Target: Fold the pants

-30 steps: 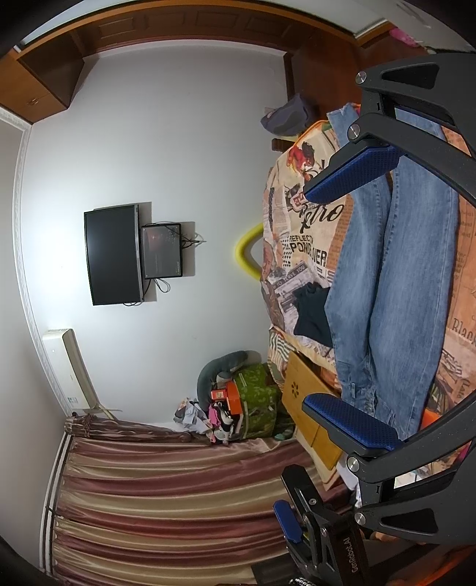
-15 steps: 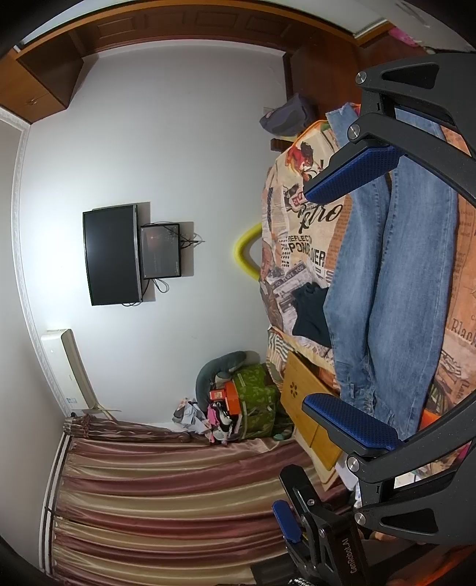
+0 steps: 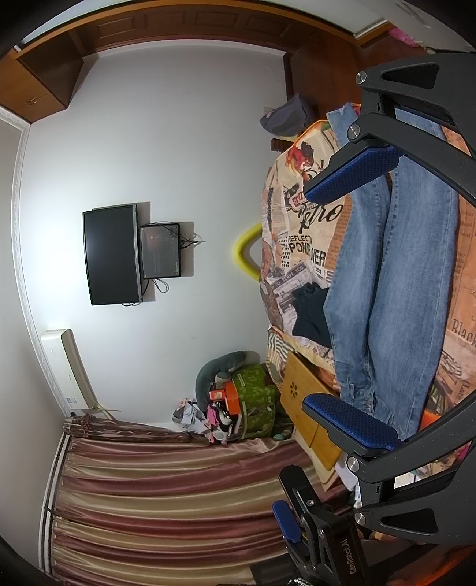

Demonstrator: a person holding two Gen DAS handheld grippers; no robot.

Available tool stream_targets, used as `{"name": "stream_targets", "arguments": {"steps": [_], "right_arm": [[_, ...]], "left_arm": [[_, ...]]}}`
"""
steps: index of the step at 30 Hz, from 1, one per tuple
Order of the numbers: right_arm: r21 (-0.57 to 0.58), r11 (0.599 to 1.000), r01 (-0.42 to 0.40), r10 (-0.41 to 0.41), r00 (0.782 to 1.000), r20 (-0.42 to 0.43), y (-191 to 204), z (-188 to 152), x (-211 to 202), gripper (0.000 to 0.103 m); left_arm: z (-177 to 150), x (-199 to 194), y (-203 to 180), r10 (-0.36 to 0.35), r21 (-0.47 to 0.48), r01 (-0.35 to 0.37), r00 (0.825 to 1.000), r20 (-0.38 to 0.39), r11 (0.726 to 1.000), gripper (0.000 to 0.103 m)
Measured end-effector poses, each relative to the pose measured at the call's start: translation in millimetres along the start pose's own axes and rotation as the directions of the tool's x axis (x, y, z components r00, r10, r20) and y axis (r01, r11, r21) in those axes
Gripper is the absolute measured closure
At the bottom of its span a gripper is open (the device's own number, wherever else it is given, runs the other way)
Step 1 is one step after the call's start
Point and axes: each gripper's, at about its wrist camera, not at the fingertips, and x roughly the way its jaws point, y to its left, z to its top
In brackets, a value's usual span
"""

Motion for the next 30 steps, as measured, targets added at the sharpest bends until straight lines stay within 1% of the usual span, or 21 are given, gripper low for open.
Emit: {"name": "stream_targets", "arguments": {"steps": [12, 15, 17, 19, 21, 24, 26, 28, 30], "right_arm": [[-0.007, 1.000, -0.003, 0.003, 1.000, -0.012, -2, -3, 6, 0.000], [-0.014, 1.000, -0.007, 0.007, 1.000, -0.029, -4, -4, 17, 0.000], [-0.018, 1.000, -0.015, 0.015, 0.999, -0.045, -5, -4, 26, 0.000], [-0.027, 0.999, -0.017, 0.016, 0.998, -0.066, -9, -6, 41, 0.000], [-0.037, 0.999, -0.017, 0.014, 0.996, -0.083, -11, -8, 53, 0.000], [-0.059, 0.998, -0.019, 0.012, 0.993, -0.115, -16, -12, 78, 0.000], [-0.072, 0.997, -0.023, 0.013, 0.991, -0.135, -20, -15, 95, 0.000], [-0.090, 0.996, -0.023, 0.008, 0.988, -0.156, -25, -18, 112, 0.000], [-0.117, 0.993, -0.029, 0.006, 0.981, -0.192, -30, -24, 137, 0.000]], "left_arm": [[-2, 3, 3, -0.002, -0.003, 0.002, 1.000, -0.003, 1.000, 0.000], [-4, 12, 9, -0.007, -0.012, 0.007, 1.000, -0.006, 1.000, 0.000], [-3, 21, 16, -0.002, -0.014, 0.002, 1.000, -0.022, 1.000, 0.000], [-3, 37, 25, 0.001, -0.016, -0.001, 0.999, -0.047, 1.000, 0.000], [-2, 58, 36, 0.022, -0.023, -0.024, 0.997, -0.079, 0.999, 0.000], [-3, 89, 54, 0.030, -0.040, -0.036, 0.990, -0.140, 0.999, 0.000], [-5, 114, 69, 0.040, -0.045, -0.049, 0.982, -0.187, 0.998, 0.000], [-8, 141, 87, 0.074, -0.041, -0.086, 0.971, -0.227, 0.996, 0.000], [-13, 163, 102, 0.104, -0.038, -0.117, 0.963, -0.250, 0.992, 0.000]]}}
